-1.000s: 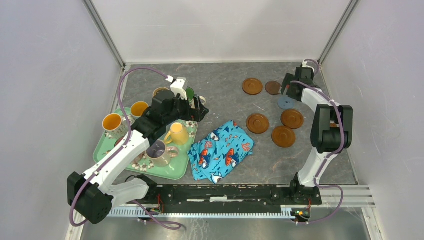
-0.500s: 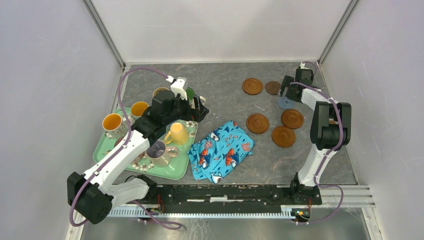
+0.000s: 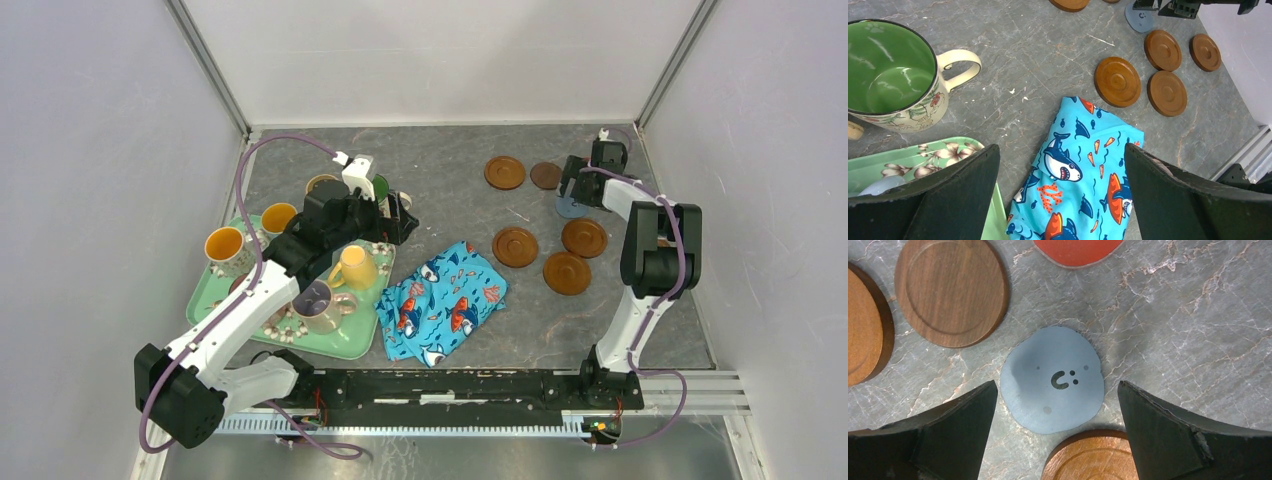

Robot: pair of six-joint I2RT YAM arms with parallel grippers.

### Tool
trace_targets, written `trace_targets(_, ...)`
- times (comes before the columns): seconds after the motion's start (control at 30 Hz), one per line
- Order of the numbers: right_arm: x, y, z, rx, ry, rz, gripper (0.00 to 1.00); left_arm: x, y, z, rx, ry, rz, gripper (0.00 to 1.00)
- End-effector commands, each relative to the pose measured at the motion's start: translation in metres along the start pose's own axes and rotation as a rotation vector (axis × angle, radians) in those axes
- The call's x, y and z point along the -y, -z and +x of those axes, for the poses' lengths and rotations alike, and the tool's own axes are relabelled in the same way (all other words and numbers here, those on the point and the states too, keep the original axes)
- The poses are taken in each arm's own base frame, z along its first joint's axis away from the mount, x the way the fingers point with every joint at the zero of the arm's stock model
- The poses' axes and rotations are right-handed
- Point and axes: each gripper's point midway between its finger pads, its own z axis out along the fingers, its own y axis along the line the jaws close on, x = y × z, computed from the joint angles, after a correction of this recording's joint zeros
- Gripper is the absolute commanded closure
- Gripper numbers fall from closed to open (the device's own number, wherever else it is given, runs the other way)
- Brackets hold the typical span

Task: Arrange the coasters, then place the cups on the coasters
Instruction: Move the coaster to the center of the board.

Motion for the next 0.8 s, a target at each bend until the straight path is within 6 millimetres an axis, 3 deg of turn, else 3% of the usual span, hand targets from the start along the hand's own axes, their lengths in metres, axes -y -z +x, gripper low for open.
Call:
trace_targets(0.0,0.003,-0.012,-0.02,0.038,-0.032,-0.04,0.02,0.003,0.001,-0.009,0.027,-0.059,0.025,0.0)
trace_targets(0.2,0.003,-0.019,-0.012,0.008,-0.041,-0.055,0.02,0.003,0.001,-0.01,0.028,-0.059,0.023,0.0)
trace_targets(0.57,-0.022,-0.01,0.002,-0.008,-0.018,-0.117,0.02,0.003,-0.001,-0.008,0.02,-0.056,0.024,0.0)
trace_targets(0.77,-0.015,-0.006,0.0,0.0,0.003,-0.063,0.02,0.003,-0.001,-0.007,0.018,-0.057,0.025,0.0)
